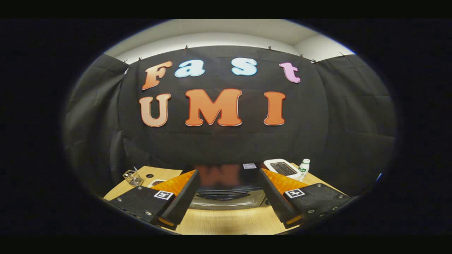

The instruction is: Open the toaster oven, put the food inside, and close the toaster oven door.

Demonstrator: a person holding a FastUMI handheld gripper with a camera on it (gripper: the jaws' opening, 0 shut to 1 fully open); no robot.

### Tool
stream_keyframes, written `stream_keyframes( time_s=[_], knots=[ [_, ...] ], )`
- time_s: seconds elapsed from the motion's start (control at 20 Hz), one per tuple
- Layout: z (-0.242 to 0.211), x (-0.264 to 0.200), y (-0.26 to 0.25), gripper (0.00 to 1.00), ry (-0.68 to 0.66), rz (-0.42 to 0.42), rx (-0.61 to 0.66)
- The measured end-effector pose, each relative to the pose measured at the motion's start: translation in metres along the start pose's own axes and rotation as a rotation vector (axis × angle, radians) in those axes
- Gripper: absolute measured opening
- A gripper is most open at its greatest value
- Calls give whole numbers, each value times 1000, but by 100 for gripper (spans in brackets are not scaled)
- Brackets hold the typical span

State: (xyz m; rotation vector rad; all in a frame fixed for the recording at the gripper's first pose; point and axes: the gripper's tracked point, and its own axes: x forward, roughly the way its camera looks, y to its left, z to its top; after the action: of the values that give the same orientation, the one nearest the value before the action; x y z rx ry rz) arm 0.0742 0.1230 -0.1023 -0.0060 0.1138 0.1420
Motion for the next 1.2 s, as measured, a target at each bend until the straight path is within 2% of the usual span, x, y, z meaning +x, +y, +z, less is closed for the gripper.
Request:
stream_keyframes(
  time_s=[0.1,0.45,0.85,1.2],
  knots=[
    [-15,18,4,99,-2,6,-13],
    [-90,61,6,99,155,-1,-2],
    [-119,76,6,99,240,7,-15],
    [-116,74,6,100,253,7,1]
  ],
)
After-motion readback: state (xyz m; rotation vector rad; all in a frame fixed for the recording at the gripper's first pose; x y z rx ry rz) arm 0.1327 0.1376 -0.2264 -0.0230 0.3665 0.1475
